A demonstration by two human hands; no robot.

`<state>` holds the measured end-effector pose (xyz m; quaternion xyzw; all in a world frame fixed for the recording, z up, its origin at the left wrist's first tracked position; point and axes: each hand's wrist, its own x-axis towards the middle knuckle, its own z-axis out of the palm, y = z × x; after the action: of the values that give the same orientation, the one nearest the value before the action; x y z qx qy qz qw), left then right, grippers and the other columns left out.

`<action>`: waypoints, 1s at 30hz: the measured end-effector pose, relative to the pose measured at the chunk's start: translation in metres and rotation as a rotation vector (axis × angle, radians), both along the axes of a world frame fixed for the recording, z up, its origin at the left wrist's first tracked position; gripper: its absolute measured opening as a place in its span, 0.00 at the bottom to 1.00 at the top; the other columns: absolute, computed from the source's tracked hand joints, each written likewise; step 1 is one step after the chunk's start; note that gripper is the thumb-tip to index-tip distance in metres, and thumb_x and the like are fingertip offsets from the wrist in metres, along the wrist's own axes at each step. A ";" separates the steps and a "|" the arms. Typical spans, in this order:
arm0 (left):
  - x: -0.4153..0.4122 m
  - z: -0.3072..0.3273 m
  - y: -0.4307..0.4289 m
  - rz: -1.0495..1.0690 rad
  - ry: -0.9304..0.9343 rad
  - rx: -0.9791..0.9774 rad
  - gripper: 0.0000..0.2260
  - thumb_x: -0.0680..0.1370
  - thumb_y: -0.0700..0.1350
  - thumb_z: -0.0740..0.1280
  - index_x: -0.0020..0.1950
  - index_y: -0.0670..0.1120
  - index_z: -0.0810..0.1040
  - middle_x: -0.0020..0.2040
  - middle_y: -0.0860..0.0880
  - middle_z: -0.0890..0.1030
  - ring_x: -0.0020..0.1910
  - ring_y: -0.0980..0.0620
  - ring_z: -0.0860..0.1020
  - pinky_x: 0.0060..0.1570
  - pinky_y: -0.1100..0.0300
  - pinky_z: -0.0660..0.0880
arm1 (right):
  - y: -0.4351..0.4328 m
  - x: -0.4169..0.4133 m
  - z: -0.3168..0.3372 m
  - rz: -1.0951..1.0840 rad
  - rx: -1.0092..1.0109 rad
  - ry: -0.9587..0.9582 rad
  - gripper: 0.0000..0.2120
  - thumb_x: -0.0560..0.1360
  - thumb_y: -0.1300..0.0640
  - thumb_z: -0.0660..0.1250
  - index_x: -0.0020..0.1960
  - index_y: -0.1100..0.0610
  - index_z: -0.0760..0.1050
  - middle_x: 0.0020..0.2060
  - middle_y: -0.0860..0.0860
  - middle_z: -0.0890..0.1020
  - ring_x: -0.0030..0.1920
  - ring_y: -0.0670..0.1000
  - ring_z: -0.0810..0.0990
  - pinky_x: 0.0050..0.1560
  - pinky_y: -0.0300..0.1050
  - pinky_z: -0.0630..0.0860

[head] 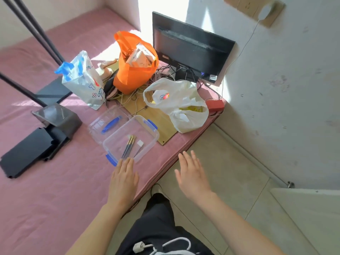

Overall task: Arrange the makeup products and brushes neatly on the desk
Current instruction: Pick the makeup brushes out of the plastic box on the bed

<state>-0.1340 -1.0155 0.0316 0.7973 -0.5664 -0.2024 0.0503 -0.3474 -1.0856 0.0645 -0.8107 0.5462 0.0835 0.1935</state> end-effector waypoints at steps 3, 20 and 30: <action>0.014 0.000 -0.019 0.045 0.009 0.006 0.23 0.81 0.46 0.58 0.75 0.43 0.61 0.75 0.46 0.63 0.76 0.46 0.55 0.74 0.53 0.56 | -0.027 0.019 -0.006 0.047 0.007 0.007 0.28 0.82 0.48 0.51 0.77 0.59 0.50 0.77 0.56 0.55 0.77 0.58 0.46 0.76 0.53 0.50; 0.039 -0.026 -0.069 0.282 0.033 0.008 0.18 0.79 0.39 0.62 0.68 0.38 0.71 0.66 0.42 0.74 0.68 0.43 0.68 0.70 0.50 0.65 | -0.144 0.104 -0.038 0.405 0.137 -0.018 0.27 0.82 0.49 0.53 0.76 0.60 0.54 0.76 0.55 0.59 0.77 0.57 0.49 0.76 0.50 0.52; 0.044 -0.052 -0.095 0.400 0.042 0.045 0.17 0.78 0.38 0.63 0.67 0.39 0.73 0.65 0.44 0.75 0.67 0.44 0.70 0.67 0.51 0.68 | -0.184 0.148 -0.082 0.498 0.351 -0.050 0.22 0.81 0.56 0.54 0.73 0.63 0.59 0.70 0.57 0.66 0.70 0.55 0.62 0.73 0.48 0.59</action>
<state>-0.0901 -1.1107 -0.0209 0.8903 -0.3910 -0.2178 0.0836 -0.1999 -1.2693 -0.0178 -0.8756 0.3030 0.2015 0.3176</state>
